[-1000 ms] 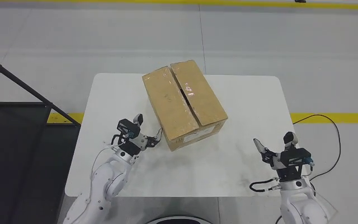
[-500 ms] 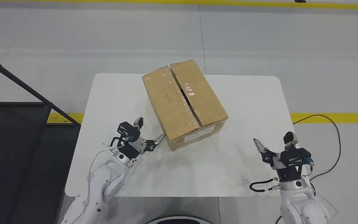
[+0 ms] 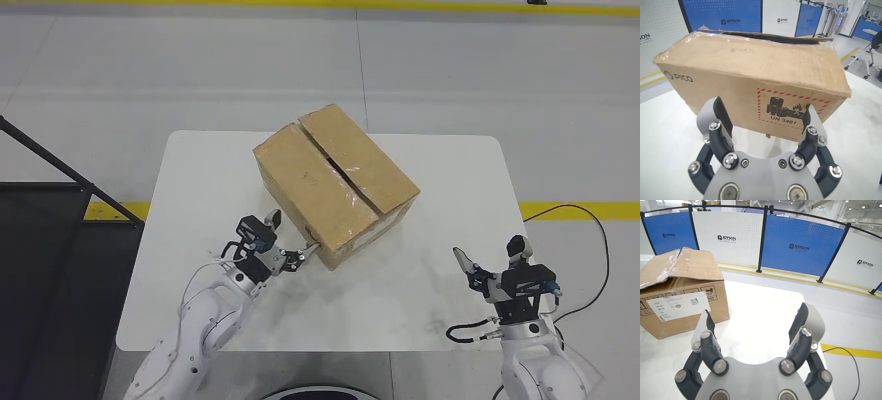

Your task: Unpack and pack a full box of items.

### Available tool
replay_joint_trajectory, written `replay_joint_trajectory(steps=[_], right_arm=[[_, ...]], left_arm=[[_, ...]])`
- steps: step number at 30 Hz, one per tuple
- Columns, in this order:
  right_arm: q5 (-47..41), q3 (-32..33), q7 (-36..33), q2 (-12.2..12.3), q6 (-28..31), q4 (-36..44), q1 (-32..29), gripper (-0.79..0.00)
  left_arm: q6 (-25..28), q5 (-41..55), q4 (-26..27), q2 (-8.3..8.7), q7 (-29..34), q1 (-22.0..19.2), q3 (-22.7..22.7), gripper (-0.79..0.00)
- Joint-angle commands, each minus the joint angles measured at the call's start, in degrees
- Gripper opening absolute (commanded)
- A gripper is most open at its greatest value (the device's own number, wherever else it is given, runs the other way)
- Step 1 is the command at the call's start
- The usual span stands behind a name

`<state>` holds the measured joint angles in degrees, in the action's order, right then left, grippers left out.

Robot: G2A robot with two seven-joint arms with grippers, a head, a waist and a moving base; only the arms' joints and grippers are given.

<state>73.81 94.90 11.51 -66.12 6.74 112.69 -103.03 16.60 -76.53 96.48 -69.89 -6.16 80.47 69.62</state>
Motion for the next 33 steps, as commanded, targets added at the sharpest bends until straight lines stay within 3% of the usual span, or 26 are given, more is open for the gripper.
replay_joint_trajectory(steps=[1, 5, 10, 18, 30, 33], right_arm=[[0.00, 0.00, 0.01, 0.00, 0.01, 0.00, 0.00, 0.000], [0.00, 0.00, 0.01, 0.00, 0.01, 0.00, 0.00, 0.000], [-0.22, -0.08, -0.04, -0.01, 0.11, 0.04, 0.05, 0.000], [-12.81, -3.10, -8.97, -0.32, 6.65, -2.64, 6.50, 0.000], [-38.15, -9.80, -21.89, -1.67, 6.67, -13.77, 21.10, 0.000], [-38.18, -9.82, -24.45, -1.60, 5.93, -14.34, 22.55, 0.000]], left_arm=[[0.97, -1.78, 0.58, 0.07, -0.15, -0.16, -0.51, 0.000], [1.37, -2.29, 2.13, 0.46, -1.59, 1.57, 1.46, 0.000], [1.51, -0.31, 4.86, 1.30, -3.68, 5.42, 7.76, 0.000], [-0.57, 5.72, 6.78, 1.95, -6.01, 9.93, 16.83, 0.000], [-2.60, 10.06, 8.06, 1.87, -8.51, 14.15, 20.70, 0.000], [-3.50, 10.36, 8.05, 1.78, -8.32, 14.41, 20.76, 0.000]])
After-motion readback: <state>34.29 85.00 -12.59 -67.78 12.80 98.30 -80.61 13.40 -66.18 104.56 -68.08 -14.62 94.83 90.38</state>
